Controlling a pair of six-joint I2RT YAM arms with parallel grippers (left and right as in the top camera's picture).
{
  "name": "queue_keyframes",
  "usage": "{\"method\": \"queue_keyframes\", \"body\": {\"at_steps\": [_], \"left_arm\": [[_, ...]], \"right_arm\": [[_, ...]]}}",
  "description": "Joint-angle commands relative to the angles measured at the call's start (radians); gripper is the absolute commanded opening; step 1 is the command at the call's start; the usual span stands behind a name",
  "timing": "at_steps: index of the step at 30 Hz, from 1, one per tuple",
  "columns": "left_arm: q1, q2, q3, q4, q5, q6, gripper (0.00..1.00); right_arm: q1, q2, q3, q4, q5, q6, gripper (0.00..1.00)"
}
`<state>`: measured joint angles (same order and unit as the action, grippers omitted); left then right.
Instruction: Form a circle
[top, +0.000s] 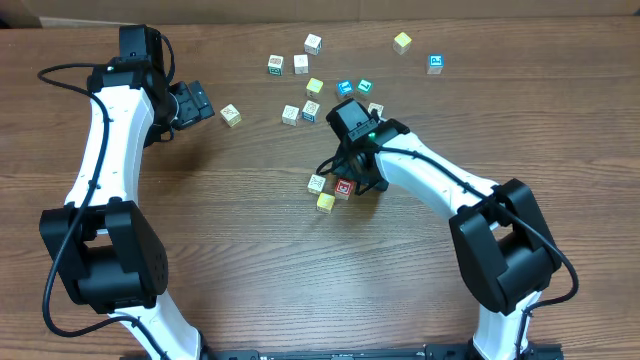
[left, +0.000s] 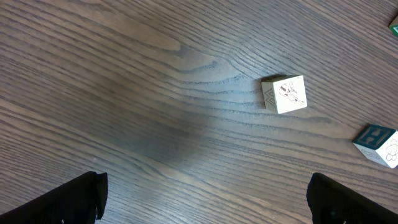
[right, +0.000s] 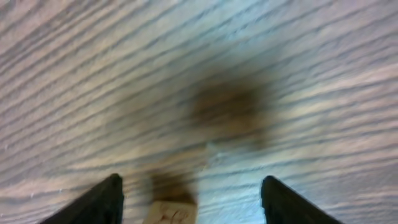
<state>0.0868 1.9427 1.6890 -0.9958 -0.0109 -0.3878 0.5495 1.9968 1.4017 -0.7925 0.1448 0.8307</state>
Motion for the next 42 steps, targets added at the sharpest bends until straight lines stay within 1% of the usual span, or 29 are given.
{"method": "queue_keyframes", "body": {"at_steps": [1, 3, 5, 11, 12, 14, 42], "left_arm": [[-0.002, 0.008, 0.016, 0.002, 0.007, -0.009, 1.00], [-0.002, 0.008, 0.016, 0.002, 0.007, -0.009, 1.00], [-0.002, 0.008, 0.016, 0.002, 0.007, -0.009, 1.00], [-0.002, 0.008, 0.016, 0.002, 0.007, -0.009, 1.00], [-0.002, 0.008, 0.016, 0.002, 0.007, -0.009, 1.00], [-0.002, 0.008, 0.016, 0.002, 0.007, -0.009, 1.00], [-0.002, 0.008, 0.016, 0.003, 0.006, -0.009, 1.00]], "right_arm": [[-0.015, 0.008, 0.013, 0.001, 0.031, -0.002, 0.59], [-0.015, 0.008, 0.013, -0.015, 0.031, -0.002, 0.55], [-0.015, 0.008, 0.013, -0.024, 0.030, -0.001, 0.54], [-0.013, 0.008, 0.013, -0.032, -0.024, -0.002, 0.56], [-0.012, 0.008, 0.013, -0.035, -0.030, -0.002, 0.58], [-0.010, 0.008, 0.013, -0.044, -0.034, -0.001, 0.59], [0.014, 0.008, 0.013, -0.080, -0.054, 0.000, 0.60]]}}
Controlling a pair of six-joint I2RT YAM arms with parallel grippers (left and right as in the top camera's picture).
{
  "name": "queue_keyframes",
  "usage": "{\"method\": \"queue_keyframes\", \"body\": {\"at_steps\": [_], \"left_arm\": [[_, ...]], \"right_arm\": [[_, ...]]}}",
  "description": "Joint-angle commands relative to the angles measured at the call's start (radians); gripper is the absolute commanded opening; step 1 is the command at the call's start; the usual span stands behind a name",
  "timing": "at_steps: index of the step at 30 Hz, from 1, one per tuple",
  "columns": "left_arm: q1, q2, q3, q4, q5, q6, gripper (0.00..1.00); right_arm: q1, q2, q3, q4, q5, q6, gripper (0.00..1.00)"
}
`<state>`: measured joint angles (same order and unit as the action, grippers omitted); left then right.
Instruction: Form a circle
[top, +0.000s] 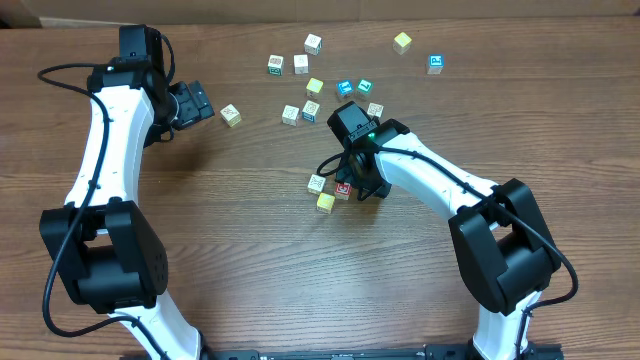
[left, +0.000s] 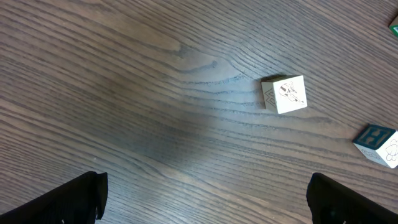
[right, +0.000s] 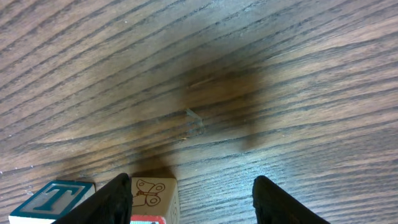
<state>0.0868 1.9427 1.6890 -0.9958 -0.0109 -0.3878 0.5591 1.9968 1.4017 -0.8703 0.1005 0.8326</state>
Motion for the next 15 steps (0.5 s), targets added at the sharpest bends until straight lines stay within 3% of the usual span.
{"method": "queue_keyframes", "body": {"at_steps": [1, 15], "left_arm": [[-0.002, 0.008, 0.016, 0.002, 0.008, -0.009, 0.99], [-0.002, 0.008, 0.016, 0.003, 0.007, -0.009, 0.99]], "right_arm": [[0.005, 0.008, 0.013, -0.004, -0.010, -0.003, 0.60], [0.005, 0.008, 0.013, -0.014, -0.016, -0.002, 0.60]]}}
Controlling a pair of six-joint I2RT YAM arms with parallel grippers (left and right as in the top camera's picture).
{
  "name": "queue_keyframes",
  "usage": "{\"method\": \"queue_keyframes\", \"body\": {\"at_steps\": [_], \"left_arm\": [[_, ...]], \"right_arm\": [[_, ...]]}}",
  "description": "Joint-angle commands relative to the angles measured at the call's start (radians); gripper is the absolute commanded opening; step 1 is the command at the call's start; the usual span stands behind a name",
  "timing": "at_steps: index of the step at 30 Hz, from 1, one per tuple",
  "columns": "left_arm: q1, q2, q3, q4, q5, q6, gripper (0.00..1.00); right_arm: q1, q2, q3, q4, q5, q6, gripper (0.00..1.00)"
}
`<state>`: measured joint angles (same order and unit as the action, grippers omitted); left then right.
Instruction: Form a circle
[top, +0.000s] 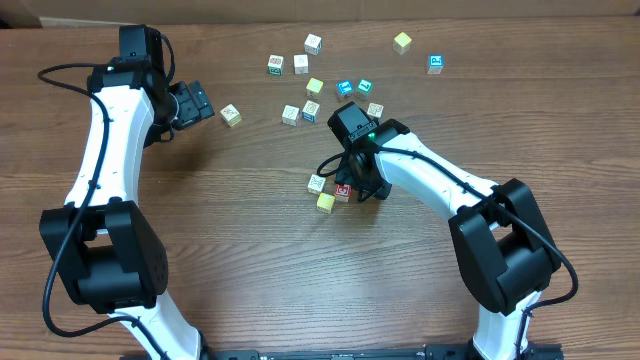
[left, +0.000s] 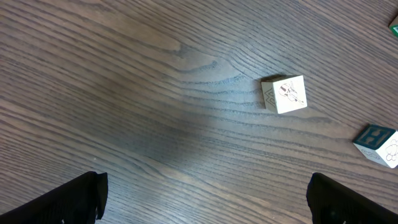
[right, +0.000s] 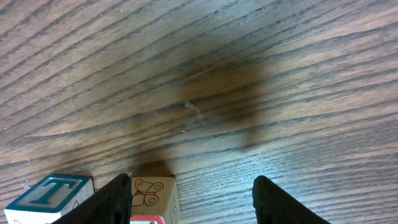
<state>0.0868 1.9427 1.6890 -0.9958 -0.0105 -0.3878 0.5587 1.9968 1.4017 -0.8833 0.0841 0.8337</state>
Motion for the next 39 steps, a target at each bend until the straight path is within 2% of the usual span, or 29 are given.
{"method": "queue_keyframes", "body": {"at_steps": [1, 28, 39], "left_arm": [[-0.002, 0.008, 0.016, 0.003, 0.007, -0.009, 1.00], [-0.002, 0.008, 0.016, 0.003, 0.007, -0.009, 1.00], [-0.002, 0.008, 0.016, 0.003, 0.007, -0.009, 0.99]], "right_arm": [[0.005, 0.008, 0.013, -0.003, 0.000, 0.000, 0.60], [0.005, 0.008, 0.013, -0.014, -0.005, 0.004, 0.60], [0.004, 0.008, 0.013, 0.027, 0.005, 0.004, 0.68]]}}
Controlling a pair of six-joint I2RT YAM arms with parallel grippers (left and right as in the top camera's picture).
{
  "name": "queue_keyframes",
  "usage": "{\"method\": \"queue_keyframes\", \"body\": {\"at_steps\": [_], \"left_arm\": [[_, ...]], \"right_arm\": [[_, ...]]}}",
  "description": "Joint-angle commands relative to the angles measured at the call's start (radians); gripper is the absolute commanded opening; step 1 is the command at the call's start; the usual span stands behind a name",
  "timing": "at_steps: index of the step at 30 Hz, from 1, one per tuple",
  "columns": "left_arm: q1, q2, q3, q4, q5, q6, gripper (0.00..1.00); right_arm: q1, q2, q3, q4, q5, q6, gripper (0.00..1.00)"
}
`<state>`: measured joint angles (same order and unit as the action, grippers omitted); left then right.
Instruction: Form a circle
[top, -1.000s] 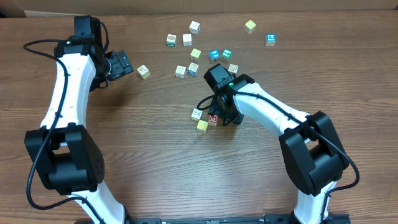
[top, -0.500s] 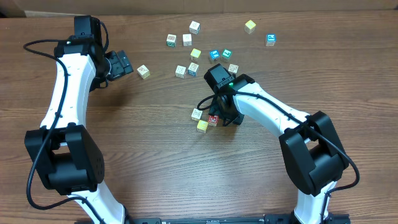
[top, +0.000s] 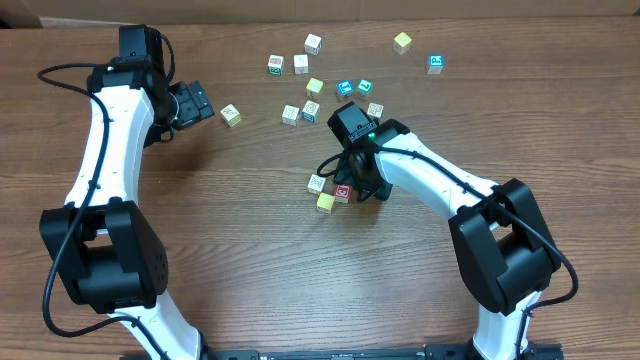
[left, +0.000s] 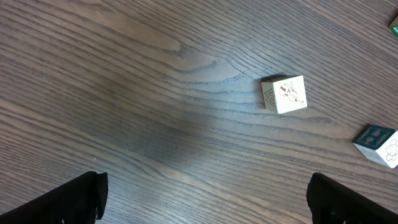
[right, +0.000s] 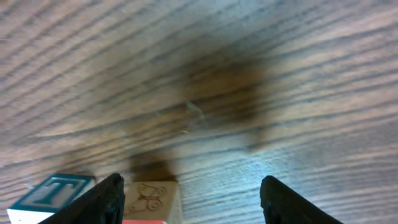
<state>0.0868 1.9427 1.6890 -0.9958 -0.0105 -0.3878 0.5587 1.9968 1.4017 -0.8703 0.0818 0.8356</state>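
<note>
Small picture cubes are the task's pieces. Three sit mid-table: a pale cube (top: 317, 183), a red-faced cube (top: 343, 190) and a yellow cube (top: 325, 202). My right gripper (top: 352, 186) is low over them and open. In the right wrist view the butterfly-topped cube (right: 152, 198) lies inside the jaws against the left finger (right: 106, 200), with a wide gap to the other finger. A teal T cube (right: 53, 190) lies just outside. My left gripper (top: 197, 103) is open over bare wood, near a pale cube (left: 284, 93).
Several loose cubes are scattered at the back of the table, among them a white one (top: 313, 43), a yellow one (top: 402, 41) and a blue one (top: 436, 63). A teal H cube (left: 377, 144) lies at the right edge of the left wrist view.
The right wrist view is now blurred and its fingers stand slightly wider apart; the butterfly cube is still beside the left finger. The left arm and the other cubes are unchanged.
At first my open right gripper was over bare wood with only the top edge of a cube showing at the bottom of its view. Then the butterfly cube and the T cube were in view by the left finger, and they remain there. The left arm stayed still.
</note>
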Motion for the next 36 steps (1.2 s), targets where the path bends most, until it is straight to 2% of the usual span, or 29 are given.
{"method": "queue_keyframes", "body": {"at_steps": [1, 11, 17, 23, 28, 36], "left_arm": [[-0.002, 0.008, 0.016, 0.003, 0.007, -0.009, 0.99], [-0.002, 0.008, 0.016, 0.003, 0.007, -0.009, 0.99], [-0.002, 0.008, 0.016, 0.003, 0.007, -0.009, 0.99], [-0.002, 0.008, 0.016, 0.003, 0.007, -0.009, 1.00], [-0.002, 0.008, 0.016, 0.003, 0.007, -0.009, 0.99], [-0.002, 0.008, 0.016, 0.003, 0.007, -0.009, 0.99]], "right_arm": [[0.004, 0.008, 0.013, 0.022, 0.013, 0.002, 0.68], [0.008, 0.008, 0.013, 0.163, 0.021, -0.007, 0.74], [0.024, 0.008, 0.013, 0.160, 0.009, -0.060, 0.75], [0.031, 0.008, 0.013, 0.134, 0.006, -0.059, 0.75], [0.031, 0.008, 0.013, 0.129, 0.002, -0.060, 0.81], [0.031, 0.008, 0.013, 0.109, -0.010, -0.060, 0.81]]}}
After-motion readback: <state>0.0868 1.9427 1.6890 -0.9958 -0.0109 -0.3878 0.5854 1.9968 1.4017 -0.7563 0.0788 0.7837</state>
